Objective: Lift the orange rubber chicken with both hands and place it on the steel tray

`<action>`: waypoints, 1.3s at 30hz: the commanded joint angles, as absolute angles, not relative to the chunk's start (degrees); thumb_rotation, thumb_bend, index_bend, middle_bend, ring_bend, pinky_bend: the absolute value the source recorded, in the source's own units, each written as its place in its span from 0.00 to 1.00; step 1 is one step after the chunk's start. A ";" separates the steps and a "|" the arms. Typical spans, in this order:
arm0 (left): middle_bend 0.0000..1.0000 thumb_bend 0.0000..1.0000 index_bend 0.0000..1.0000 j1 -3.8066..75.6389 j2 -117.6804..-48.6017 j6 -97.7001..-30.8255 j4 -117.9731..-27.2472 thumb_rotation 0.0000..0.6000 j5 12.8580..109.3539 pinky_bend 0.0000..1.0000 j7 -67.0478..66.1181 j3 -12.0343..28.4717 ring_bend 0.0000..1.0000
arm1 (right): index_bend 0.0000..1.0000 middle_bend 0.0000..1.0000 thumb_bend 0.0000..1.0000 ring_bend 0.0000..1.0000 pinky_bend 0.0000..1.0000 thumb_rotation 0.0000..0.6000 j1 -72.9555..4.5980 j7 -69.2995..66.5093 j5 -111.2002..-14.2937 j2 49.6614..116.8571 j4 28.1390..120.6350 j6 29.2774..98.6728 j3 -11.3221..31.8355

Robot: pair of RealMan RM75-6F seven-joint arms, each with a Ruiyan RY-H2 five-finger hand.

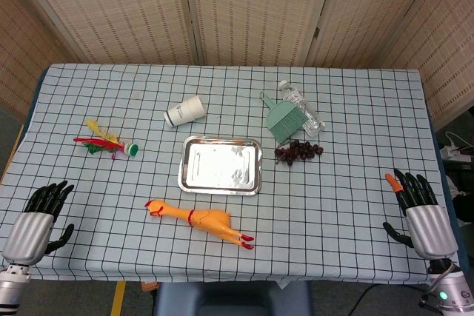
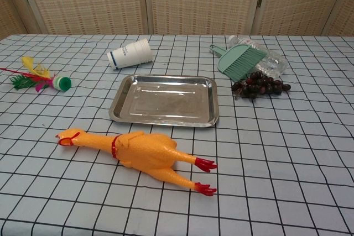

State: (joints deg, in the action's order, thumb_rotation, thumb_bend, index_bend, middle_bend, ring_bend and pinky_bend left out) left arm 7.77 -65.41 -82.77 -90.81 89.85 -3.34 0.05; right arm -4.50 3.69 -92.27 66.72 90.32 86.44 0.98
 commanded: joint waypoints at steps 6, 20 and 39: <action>0.00 0.40 0.00 9.97 -65.20 -78.68 -91.45 1.00 93.25 0.07 -0.01 -2.30 0.00 | 0.00 0.00 0.15 0.00 0.00 1.00 -3.95 3.27 -91.85 65.70 91.37 87.17 1.08; 0.04 0.40 0.00 21.96 -73.22 -63.84 -90.29 1.00 100.22 0.13 -1.71 -3.07 0.01 | 0.00 0.00 0.15 0.00 0.00 1.00 -4.35 3.81 -90.91 65.91 91.37 85.49 1.04; 0.04 0.40 0.00 31.56 -82.26 -49.48 -84.82 1.00 90.75 0.13 -11.28 0.15 0.01 | 0.00 0.00 0.15 0.00 0.00 1.00 -4.37 2.01 -90.18 64.38 92.51 84.20 0.58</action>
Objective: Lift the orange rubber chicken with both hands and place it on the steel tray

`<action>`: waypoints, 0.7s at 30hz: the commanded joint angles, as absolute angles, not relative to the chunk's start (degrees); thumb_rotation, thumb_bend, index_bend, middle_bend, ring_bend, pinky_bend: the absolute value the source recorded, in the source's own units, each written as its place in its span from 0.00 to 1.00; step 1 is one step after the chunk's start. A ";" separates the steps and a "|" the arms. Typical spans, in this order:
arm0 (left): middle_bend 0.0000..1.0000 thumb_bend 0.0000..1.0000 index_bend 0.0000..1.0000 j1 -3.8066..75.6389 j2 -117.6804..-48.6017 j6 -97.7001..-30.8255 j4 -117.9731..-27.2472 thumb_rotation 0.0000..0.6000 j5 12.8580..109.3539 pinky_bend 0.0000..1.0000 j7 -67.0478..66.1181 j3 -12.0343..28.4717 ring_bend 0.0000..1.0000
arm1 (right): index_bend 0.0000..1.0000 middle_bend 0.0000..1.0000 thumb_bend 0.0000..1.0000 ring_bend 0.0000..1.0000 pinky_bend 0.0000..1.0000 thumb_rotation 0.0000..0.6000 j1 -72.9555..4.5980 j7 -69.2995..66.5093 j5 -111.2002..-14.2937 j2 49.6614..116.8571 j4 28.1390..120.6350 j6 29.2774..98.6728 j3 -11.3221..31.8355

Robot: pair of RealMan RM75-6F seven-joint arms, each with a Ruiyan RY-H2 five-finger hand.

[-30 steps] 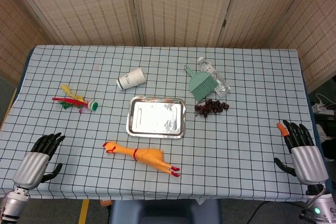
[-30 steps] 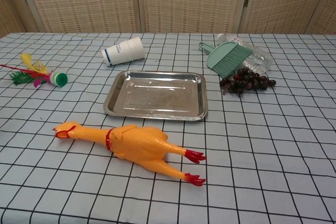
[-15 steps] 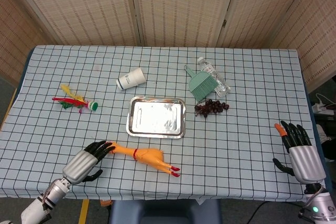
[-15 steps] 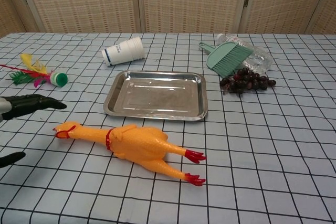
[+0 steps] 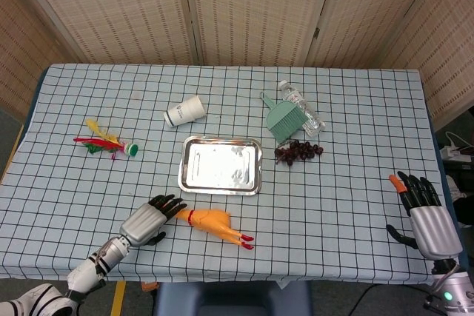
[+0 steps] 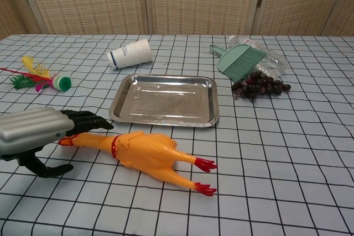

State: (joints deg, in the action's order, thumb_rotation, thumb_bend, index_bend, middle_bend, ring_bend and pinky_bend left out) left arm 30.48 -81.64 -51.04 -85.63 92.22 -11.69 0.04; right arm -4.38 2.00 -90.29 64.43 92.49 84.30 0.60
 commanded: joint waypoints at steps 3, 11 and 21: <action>0.06 0.40 0.01 32.38 -82.72 -48.71 -83.92 1.00 90.09 0.13 -10.47 0.03 0.02 | 0.00 0.00 0.15 0.00 0.00 1.00 -4.34 2.13 -89.95 64.34 92.58 84.11 0.62; 0.49 0.48 0.57 33.11 -85.23 -54.56 -80.69 1.00 94.76 0.42 -3.92 -0.99 0.34 | 0.00 0.00 0.15 0.00 0.00 1.00 -4.45 2.88 -89.28 64.48 92.62 83.41 0.67; 0.68 0.66 0.81 33.42 -86.51 -59.39 -78.38 1.00 98.31 0.70 3.49 -3.55 0.53 | 0.00 0.00 0.15 0.00 0.00 1.00 -4.41 2.82 -89.28 64.41 92.80 83.41 0.64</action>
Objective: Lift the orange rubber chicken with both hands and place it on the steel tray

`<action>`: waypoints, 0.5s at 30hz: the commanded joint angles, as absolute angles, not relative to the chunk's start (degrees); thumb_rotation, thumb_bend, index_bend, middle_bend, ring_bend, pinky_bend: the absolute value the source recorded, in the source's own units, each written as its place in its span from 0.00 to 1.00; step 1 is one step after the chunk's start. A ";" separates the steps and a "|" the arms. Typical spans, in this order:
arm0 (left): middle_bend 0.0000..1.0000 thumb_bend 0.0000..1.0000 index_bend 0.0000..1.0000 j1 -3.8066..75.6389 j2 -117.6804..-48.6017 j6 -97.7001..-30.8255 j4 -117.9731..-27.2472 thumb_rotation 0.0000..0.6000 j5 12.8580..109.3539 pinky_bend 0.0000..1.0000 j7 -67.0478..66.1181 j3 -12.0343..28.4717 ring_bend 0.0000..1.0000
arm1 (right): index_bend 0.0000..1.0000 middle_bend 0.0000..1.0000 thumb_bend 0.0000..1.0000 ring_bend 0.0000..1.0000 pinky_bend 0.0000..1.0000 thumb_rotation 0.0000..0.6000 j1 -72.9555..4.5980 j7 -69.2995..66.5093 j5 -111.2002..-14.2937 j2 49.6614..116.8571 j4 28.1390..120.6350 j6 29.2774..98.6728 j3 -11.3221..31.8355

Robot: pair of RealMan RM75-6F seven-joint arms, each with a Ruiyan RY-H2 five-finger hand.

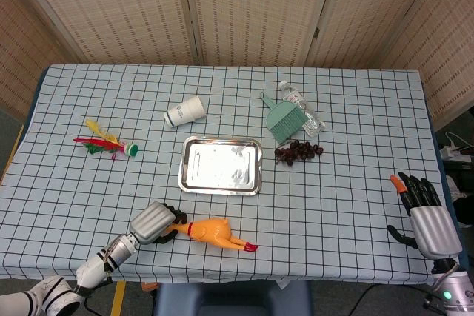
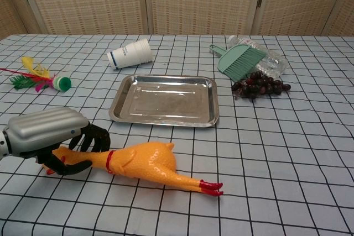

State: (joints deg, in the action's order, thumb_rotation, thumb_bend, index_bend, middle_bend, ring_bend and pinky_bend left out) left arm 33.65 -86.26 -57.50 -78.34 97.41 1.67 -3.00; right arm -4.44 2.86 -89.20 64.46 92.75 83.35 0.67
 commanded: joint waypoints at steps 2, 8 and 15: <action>0.69 0.68 0.81 33.06 -86.48 -61.30 -78.62 1.00 98.93 0.78 5.49 -3.82 0.57 | 0.00 0.00 0.15 0.00 0.00 1.00 -4.37 2.78 -89.42 64.36 92.85 83.48 0.56; 0.72 0.73 0.82 32.09 -85.60 -66.36 -79.90 1.00 100.03 0.92 12.11 -4.40 0.63 | 0.00 0.00 0.15 0.00 0.00 1.00 -4.41 2.72 -90.23 64.37 93.09 83.43 0.16; 0.72 0.74 0.82 32.09 -83.51 -67.53 -82.76 1.00 99.28 0.93 14.78 -4.37 0.63 | 0.00 0.00 0.15 0.00 0.00 1.00 -7.39 -0.51 -93.66 63.64 96.00 79.11 -1.22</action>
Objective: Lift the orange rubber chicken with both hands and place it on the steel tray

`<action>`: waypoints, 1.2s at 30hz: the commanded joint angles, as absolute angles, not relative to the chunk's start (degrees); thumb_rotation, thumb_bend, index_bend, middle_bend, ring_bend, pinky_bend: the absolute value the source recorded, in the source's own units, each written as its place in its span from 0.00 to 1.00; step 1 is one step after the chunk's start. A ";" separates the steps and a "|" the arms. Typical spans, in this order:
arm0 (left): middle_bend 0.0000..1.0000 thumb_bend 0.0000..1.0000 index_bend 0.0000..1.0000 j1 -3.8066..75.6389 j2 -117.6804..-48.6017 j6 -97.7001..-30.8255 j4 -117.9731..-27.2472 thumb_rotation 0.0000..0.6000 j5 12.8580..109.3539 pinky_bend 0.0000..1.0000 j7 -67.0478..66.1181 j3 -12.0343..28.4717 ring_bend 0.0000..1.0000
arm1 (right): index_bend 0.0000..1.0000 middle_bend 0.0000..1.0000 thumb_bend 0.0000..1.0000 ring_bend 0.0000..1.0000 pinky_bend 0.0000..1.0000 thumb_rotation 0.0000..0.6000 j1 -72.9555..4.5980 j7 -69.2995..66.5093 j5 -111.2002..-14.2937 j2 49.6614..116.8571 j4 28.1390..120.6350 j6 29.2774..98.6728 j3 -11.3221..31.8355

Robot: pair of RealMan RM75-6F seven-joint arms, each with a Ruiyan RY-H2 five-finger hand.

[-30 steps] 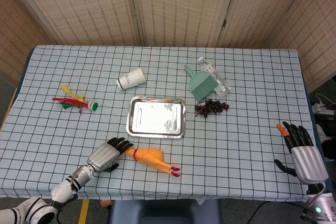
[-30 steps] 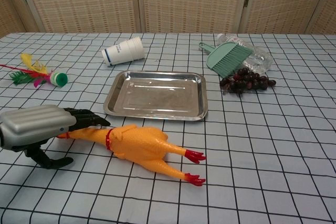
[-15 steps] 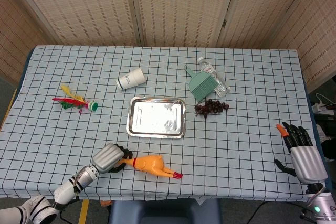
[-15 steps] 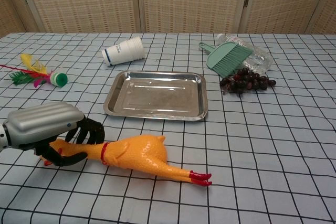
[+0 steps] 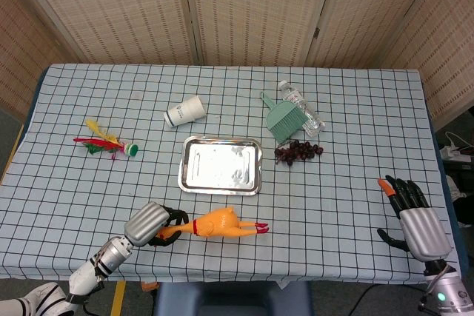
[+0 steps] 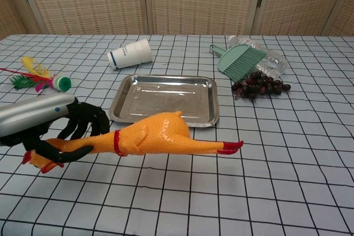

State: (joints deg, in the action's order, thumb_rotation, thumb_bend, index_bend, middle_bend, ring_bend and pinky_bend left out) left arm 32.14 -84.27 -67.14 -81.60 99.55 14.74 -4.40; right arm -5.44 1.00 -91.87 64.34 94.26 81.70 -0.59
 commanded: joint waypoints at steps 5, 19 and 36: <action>0.72 0.74 0.82 31.82 -83.09 -67.96 -85.07 1.00 98.29 0.93 14.04 -3.92 0.63 | 0.00 0.00 0.15 0.00 0.00 1.00 -13.52 -3.65 -95.90 60.46 102.85 70.76 -1.24; 0.72 0.74 0.82 32.90 -82.06 -64.84 -88.06 1.00 95.35 0.93 11.50 -2.91 0.63 | 0.00 0.00 0.15 0.00 0.00 1.00 -29.58 -3.48 -88.31 62.94 115.51 49.19 4.21; 0.72 0.74 0.82 33.89 -79.95 -62.97 -93.58 1.00 93.53 0.93 13.66 -2.28 0.63 | 0.00 0.00 0.15 0.00 0.00 1.00 -41.23 10.93 -63.46 79.09 111.76 43.66 8.47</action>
